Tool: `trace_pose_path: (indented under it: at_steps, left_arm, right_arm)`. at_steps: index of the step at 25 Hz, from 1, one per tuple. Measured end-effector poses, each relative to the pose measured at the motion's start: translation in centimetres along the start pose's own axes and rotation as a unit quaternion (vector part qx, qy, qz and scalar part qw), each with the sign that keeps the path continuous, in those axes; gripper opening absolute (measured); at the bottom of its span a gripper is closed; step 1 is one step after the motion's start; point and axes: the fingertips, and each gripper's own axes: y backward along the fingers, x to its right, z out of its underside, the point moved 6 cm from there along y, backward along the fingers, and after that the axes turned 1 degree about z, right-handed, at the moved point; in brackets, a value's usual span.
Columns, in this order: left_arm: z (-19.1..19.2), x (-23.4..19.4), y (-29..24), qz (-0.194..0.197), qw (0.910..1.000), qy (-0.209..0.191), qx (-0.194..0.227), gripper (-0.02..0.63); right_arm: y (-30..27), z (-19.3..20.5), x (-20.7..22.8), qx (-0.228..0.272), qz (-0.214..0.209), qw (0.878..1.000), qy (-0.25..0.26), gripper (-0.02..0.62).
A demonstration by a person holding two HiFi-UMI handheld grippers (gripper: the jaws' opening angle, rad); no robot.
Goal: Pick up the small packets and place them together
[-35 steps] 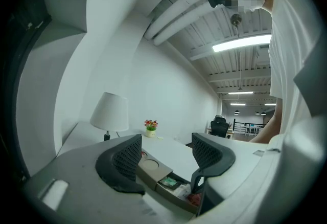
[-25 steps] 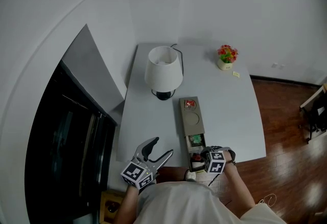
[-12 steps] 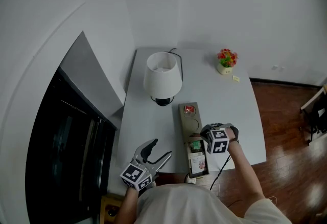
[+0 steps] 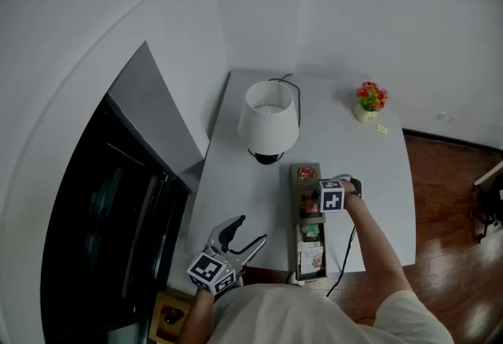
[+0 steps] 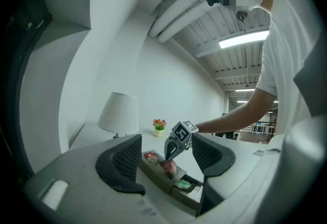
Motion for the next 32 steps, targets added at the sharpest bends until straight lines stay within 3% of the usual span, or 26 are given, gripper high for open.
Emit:
trace_pose_path:
  at_steps: [8,17,18,19,20,22,24,25,29,32]
  left_arm:
    - [0.0,-0.7,0.6,-0.020,0.9998,-0.003,-0.004,0.299]
    - [-0.1,-0.6,0.1,-0.005,1.0000,-0.004,-0.004,0.299]
    - [-0.1,-0.5,0.0,-0.002,1.0000,-0.004,-0.004,0.299]
    - [-0.1,-0.5,-0.1,0.002,1.0000,-0.004,-0.004,0.299]
    - [-0.2,-0.4,-0.3,0.007,1.0000,-0.004,-0.003,0.299]
    - [-0.2,0.0,-0.5,0.015,0.9999,-0.002,-0.001,0.299]
    - [-0.4,0.3,-0.8,0.025,0.9997,-0.006,-0.001,0.299]
    - [-0.7,0.4,-1.0,0.030,0.9995,-0.008,0.000,0.299]
    - [-1.3,0.7,-1.3,0.038,0.9992,-0.002,0.013,0.299]
    - [-1.9,0.7,-1.4,0.035,0.9989,0.006,0.032,0.299]
  right_arm:
    - [-2.6,0.2,1.4,-0.029,0.036,0.999,-0.019,0.037]
    - [-2.2,0.4,1.9,0.001,0.124,0.992,-0.035,0.054]
    - [-2.1,0.4,2.0,0.004,0.134,0.990,-0.034,0.074]
    - [-2.0,0.5,2.1,0.005,0.145,0.989,-0.029,0.221]
    - [-1.7,0.5,2.2,0.007,0.158,0.987,-0.022,0.312]
    - [-0.3,0.1,2.7,0.033,0.197,0.979,-0.030,0.313]
    - [2.3,-0.5,3.2,0.101,0.240,0.962,-0.082,0.313]
    - [4.0,-1.0,3.3,0.146,0.261,0.947,-0.115,0.313]
    - [12.2,-3.5,0.9,0.343,0.311,0.861,-0.210,0.313]
    - [16.4,-4.7,-2.3,0.428,0.319,0.807,-0.252,0.314]
